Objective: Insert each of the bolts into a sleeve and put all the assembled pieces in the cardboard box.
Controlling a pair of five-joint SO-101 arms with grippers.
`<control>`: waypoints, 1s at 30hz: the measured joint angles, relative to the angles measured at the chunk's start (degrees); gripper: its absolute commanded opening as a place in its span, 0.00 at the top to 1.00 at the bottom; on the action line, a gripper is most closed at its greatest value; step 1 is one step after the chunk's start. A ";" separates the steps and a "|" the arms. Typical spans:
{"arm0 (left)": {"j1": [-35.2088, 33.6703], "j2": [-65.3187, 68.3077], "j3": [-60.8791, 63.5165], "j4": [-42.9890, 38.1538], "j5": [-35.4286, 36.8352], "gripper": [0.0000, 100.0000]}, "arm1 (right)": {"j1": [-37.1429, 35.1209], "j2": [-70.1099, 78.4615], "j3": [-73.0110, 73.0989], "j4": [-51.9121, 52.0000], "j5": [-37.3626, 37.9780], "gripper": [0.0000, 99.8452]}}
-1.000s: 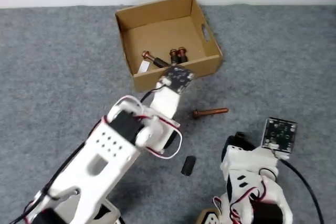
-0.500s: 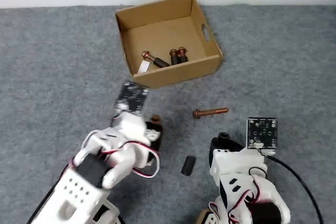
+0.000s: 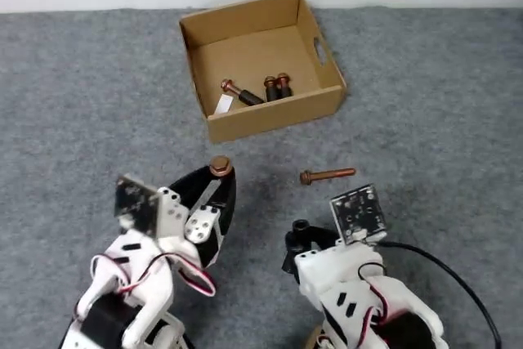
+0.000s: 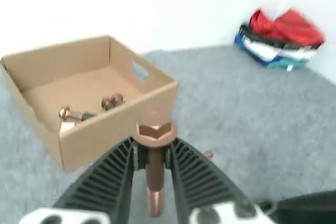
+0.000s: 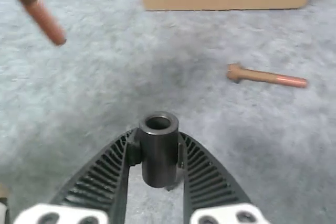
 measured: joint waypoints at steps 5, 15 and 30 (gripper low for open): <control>3.43 -5.63 0.00 0.00 4.40 0.99 | -4.13 0.00 0.00 -0.62 0.00 0.99; 12.57 -7.38 0.00 0.00 7.65 0.99 | -9.23 0.00 0.00 -1.14 0.18 0.99; 15.12 -7.47 5.71 -0.35 9.23 0.99 | -9.67 0.88 0.09 -1.41 0.26 0.99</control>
